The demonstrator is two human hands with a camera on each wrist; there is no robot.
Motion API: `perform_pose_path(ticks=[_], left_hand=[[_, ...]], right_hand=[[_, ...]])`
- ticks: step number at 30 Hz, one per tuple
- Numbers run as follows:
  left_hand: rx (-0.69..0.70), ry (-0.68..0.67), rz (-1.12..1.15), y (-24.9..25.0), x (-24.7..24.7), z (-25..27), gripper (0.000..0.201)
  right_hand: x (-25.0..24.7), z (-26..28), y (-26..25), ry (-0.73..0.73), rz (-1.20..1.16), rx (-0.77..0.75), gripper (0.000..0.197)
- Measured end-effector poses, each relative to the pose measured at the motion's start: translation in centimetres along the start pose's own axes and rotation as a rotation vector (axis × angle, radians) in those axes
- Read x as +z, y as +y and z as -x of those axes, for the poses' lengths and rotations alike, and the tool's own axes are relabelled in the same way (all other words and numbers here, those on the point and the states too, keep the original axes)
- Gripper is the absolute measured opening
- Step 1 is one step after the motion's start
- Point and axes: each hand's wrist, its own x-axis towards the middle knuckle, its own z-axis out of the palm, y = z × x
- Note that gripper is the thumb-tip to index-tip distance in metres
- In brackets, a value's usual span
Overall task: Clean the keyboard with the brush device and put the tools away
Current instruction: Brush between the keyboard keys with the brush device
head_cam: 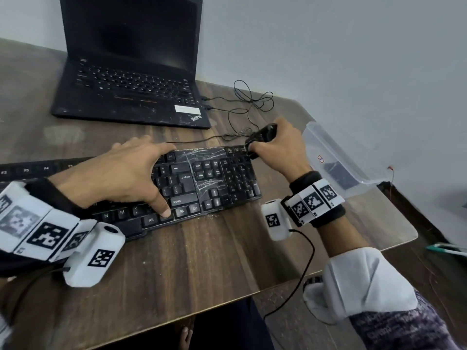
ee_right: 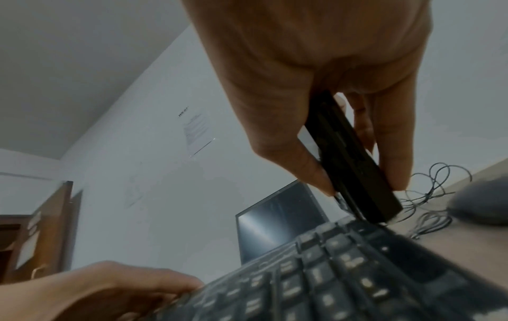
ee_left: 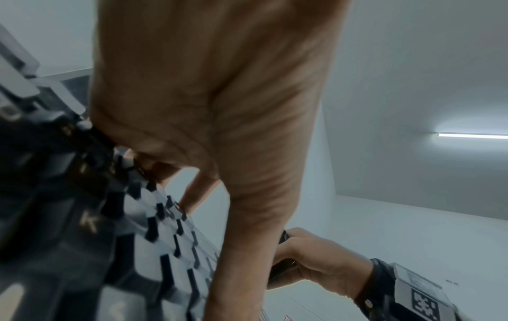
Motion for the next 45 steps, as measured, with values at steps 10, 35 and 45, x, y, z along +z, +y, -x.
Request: perform_pose_path(ticks=[10,35,45], left_hand=[[0.031,0.022,0.02,-0.1,0.0,-0.1,0.122],[-0.021,0.005,0.023,-0.2,0.2,-0.4,0.139],[-0.001,0.016,0.009,-0.1,0.1,-0.2,0.138]], right_hand=[[2.6,7.3,-6.7,-0.215,-0.1,-0.3,0.032],[1.0,11.4,-1.7,-0.158,-0.015,-0.133,0.031],[0.3,10.5,1.0,-0.021,-0.052,-0.015,0.031]])
